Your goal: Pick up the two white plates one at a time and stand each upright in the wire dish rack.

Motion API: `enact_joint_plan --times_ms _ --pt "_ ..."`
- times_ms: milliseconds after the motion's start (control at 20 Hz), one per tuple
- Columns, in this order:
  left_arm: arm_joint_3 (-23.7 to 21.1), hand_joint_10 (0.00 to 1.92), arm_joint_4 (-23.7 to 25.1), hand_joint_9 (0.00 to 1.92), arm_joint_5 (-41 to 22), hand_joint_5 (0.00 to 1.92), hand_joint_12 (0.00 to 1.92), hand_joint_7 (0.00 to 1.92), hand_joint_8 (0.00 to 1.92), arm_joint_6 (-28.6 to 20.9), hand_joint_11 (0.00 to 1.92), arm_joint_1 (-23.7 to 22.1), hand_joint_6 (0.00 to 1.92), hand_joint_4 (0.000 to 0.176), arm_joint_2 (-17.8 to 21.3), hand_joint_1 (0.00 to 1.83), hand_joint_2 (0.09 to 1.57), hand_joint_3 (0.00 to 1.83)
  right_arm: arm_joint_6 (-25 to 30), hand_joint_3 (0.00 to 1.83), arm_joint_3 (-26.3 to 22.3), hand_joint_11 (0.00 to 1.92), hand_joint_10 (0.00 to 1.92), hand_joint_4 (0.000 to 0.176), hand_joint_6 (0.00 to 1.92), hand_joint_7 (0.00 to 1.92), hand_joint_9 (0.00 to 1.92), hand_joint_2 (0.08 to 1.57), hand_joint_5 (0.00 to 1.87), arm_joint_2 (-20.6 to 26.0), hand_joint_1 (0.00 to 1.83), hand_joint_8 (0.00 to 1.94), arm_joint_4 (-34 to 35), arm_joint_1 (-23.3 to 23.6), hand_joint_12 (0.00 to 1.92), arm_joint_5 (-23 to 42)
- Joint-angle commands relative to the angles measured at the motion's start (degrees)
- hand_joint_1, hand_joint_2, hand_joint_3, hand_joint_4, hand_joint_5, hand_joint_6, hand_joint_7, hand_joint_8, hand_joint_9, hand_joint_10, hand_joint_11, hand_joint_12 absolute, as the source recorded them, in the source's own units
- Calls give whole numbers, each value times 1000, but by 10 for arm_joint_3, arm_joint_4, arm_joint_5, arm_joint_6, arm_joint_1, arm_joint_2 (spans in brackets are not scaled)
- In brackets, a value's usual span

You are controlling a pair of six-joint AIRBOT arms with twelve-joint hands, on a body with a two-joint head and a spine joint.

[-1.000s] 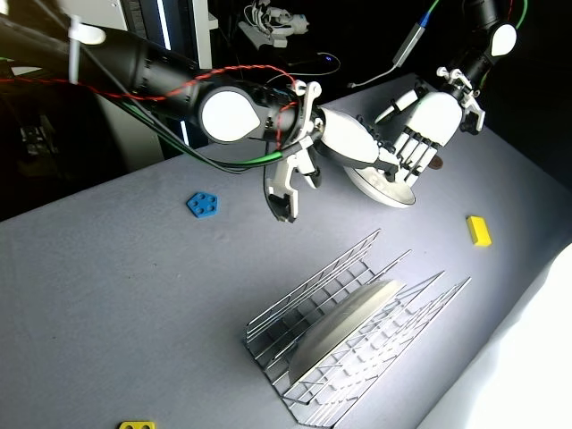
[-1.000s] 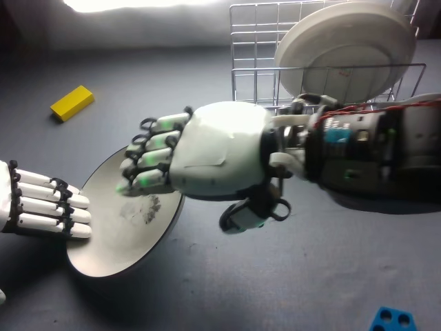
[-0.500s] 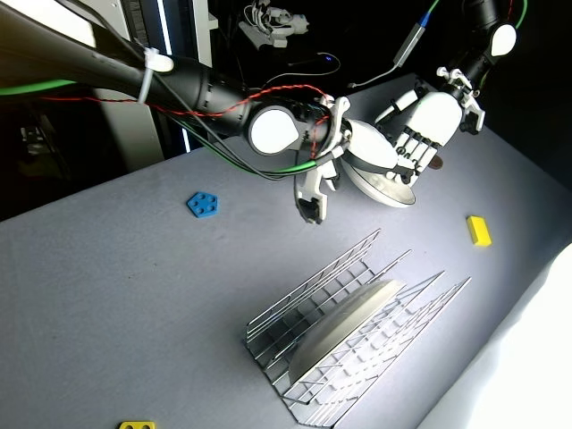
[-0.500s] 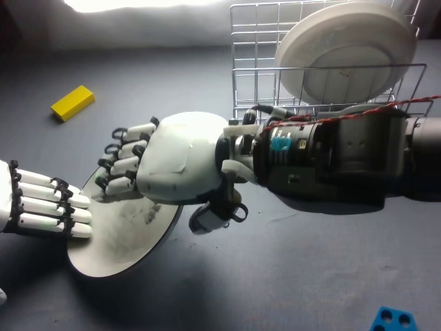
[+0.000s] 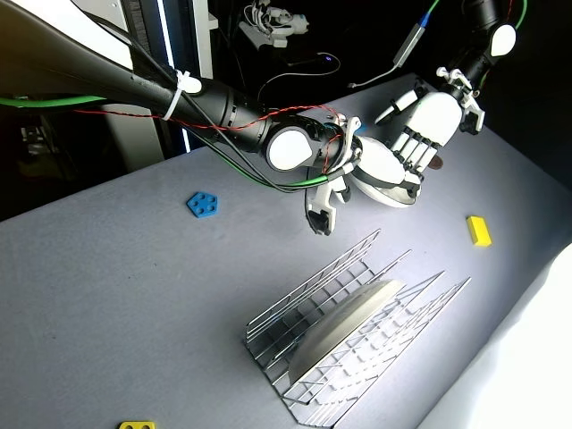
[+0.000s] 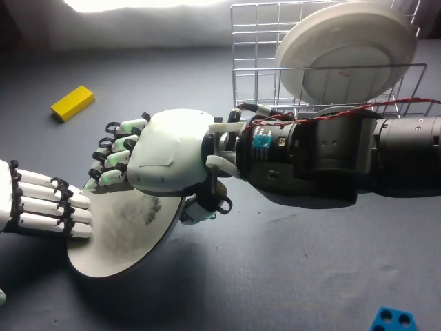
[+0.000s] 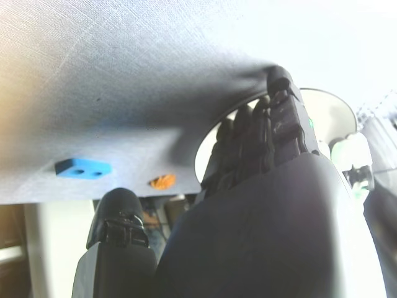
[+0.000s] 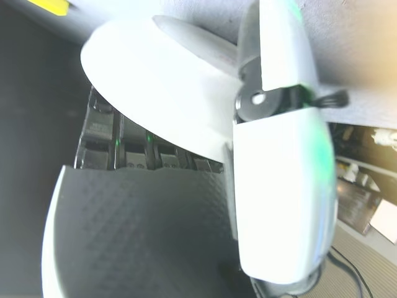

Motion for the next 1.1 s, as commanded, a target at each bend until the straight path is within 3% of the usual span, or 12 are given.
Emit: enact_joint_plan --times_ms 0,100,250,300,350,400,450,600,750,1050 --pt "-1 6 6 19 -31 23 5 34 5 -2 11 4 5 0 -9 0 1178 0 -1 0 0 0 34 0 23 295 260 928 330 -1 1299 21 3 2 893 64" --pt "-1 3 6 14 -31 20 2 31 3 -2 3 4 3 0 -9 0 1175 0 -2 4 0 0 59 0 41 487 430 959 505 -2 1285 31 3 3 1162 64" --pt "-1 0 6 0 -31 8 0 8 0 -2 0 4 0 0 -9 0 1175 0 -2 6 2 192 111 0 75 868 795 1036 881 -2 1276 42 3 6 1310 64" --pt "-1 2 6 4 -31 19 0 20 5 -2 0 4 5 0 -9 0 1178 1 -2 5 2 334 133 7 846 978 939 1095 959 -2 1234 704 3 7 1377 64" --pt "-1 2 6 5 -31 21 0 23 6 -2 0 4 6 0 -9 0 1178 1 -2 6 3 357 133 17 1093 940 971 1133 920 -2 1212 941 3 7 1405 63" --pt "-1 4 6 10 -31 20 0 28 8 -2 0 4 5 0 -9 0 1178 1 -2 0 3 542 981 0 1061 1018 889 1114 957 -2 1340 805 3 8 1371 63" --pt "-1 0 6 1 -31 14 0 19 4 -2 0 4 2 0 -9 0 1177 0 -2 0 4 695 1090 0 1012 1112 895 1089 1005 -2 1372 662 3 9 1272 62" --pt "-2 0 6 2 -31 13 0 15 1 -2 1 3 2 0 -8 0 1168 0 -2 1 4 871 974 0 868 1267 988 1042 1079 0 1392 456 3 14 1109 57" --pt "-2 1 5 4 -31 10 1 14 1 -13 2 -16 0 0 -4 0 1166 0 1 0 0 917 971 0 895 1226 999 1047 1067 9 1390 506 3 21 1085 51" --pt "-4 6 -5 17 -36 30 1 33 6 -47 2 -106 7 0 17 0 1171 0 13 0 -41 927 995 0 949 1170 1021 1057 1015 53 1389 585 3 33 1093 47"
